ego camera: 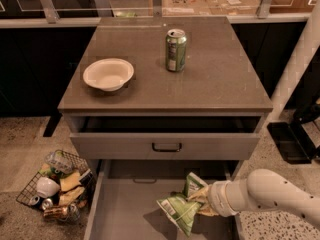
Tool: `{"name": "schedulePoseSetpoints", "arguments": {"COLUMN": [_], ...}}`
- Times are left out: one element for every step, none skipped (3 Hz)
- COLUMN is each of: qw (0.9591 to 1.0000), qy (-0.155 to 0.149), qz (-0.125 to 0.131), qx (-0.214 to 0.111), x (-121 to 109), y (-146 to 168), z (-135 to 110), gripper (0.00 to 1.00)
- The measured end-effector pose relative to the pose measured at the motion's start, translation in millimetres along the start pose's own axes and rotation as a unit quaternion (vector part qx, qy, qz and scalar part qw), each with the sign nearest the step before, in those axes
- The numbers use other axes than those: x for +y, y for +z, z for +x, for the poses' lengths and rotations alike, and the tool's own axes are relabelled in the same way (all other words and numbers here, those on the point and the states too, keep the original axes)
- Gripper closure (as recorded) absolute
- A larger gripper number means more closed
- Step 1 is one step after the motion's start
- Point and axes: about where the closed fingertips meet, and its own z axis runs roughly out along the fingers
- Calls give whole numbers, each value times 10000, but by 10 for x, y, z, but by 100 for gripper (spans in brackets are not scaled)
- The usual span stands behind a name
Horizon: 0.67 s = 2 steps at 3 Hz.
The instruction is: Pick green can from middle drawer and place on counter
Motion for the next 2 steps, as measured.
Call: {"name": "schedulePoseSetpoints", "arguments": {"qw": [9994, 9976], "qy": [-187, -414], "qz": [287, 545], "qx": [-34, -81], "x": [-107, -184], "y": [-317, -560], "z": [-139, -269], "gripper": [100, 100]}}
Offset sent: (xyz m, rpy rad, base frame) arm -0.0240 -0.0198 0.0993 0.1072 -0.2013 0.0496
